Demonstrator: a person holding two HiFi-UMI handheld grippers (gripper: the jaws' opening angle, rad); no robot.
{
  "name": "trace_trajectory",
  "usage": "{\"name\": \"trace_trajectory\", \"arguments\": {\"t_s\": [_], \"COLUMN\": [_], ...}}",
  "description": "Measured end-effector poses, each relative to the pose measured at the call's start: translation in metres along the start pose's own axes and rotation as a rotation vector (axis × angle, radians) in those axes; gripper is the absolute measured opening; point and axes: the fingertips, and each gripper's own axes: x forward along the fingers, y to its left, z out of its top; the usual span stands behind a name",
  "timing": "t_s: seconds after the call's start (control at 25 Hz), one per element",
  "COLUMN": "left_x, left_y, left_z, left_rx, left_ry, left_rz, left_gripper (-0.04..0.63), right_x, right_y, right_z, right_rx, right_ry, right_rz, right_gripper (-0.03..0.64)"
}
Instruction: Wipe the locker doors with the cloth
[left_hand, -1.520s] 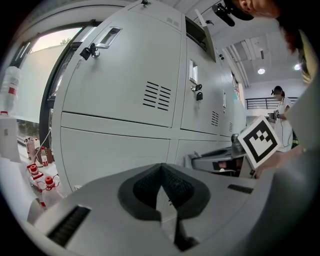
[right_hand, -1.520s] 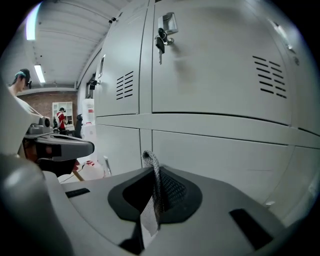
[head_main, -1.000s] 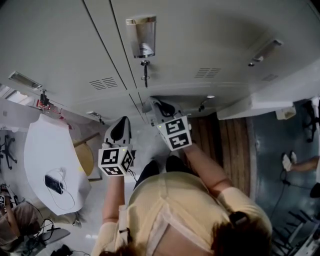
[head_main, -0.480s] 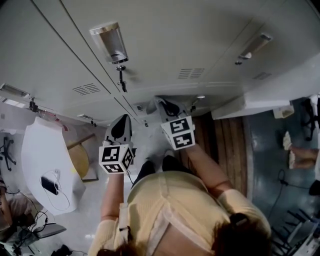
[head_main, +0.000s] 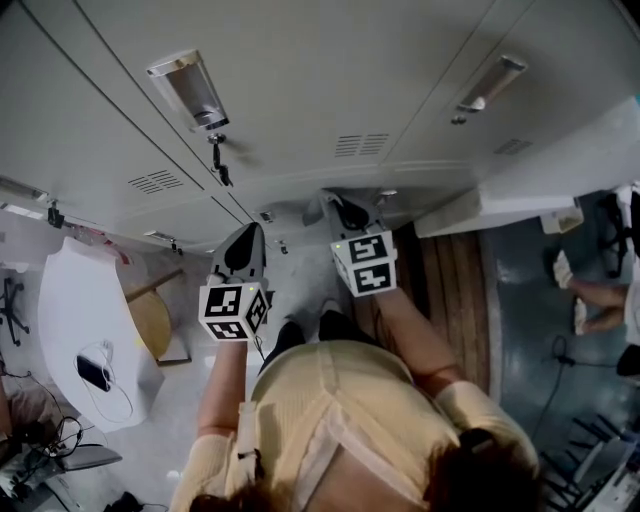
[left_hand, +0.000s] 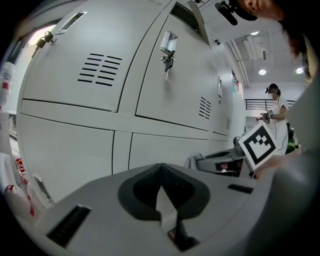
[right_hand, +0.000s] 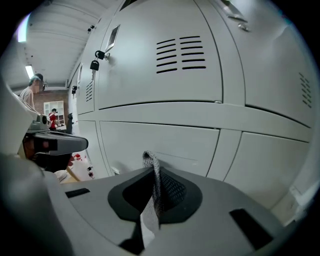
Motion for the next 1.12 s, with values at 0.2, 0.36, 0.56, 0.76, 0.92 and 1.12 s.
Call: {"name": "trace_trajectory", "arguments": {"t_s": [0.2, 0.36, 0.56, 0.76, 0.92, 1.12], "left_x": [0.005, 0.011, 0.016, 0.016, 0.007, -0.014], "left_y": [-0.007, -0.016, -0.023, -0.027, -0.018, 0.002], "left_z": [0.001, 0.001, 0.002, 0.001, -0.003, -0.01], "left_rx": [0.008, 0.011, 0.014, 0.012, 0.0, -0.021], "left_ry": [0.0, 0.002, 0.0, -0.005, -0.009, -0.011], "left_rz": [-0.007, -0.016, -0.024, -0.025, -0.001, 0.051], "left_gripper": [-0.008, -0.008, -0.008, -0.008, -0.008, -0.008], "right_x": [-0.005, -0.009, -0.015, -0.021, -0.025, -0.02], "right_y": [-0.018, -0.035, -0.051, -0.054, -0.034, 0.009], "right_z": [-0.005, -0.011, -0.014, -0.016, -0.017, -0.015], "right_rx": [0.012, 0.022, 0.03, 0.03, -0.004, -0.028], "right_ry": [0.006, 0.017, 0.024, 0.014, 0.004, 0.021], "right_rz": [-0.035, -0.065, -0.096, -0.083, -0.019, 0.08], "right_gripper": [0.017, 0.017, 0.017, 0.017, 0.017, 0.017]}}
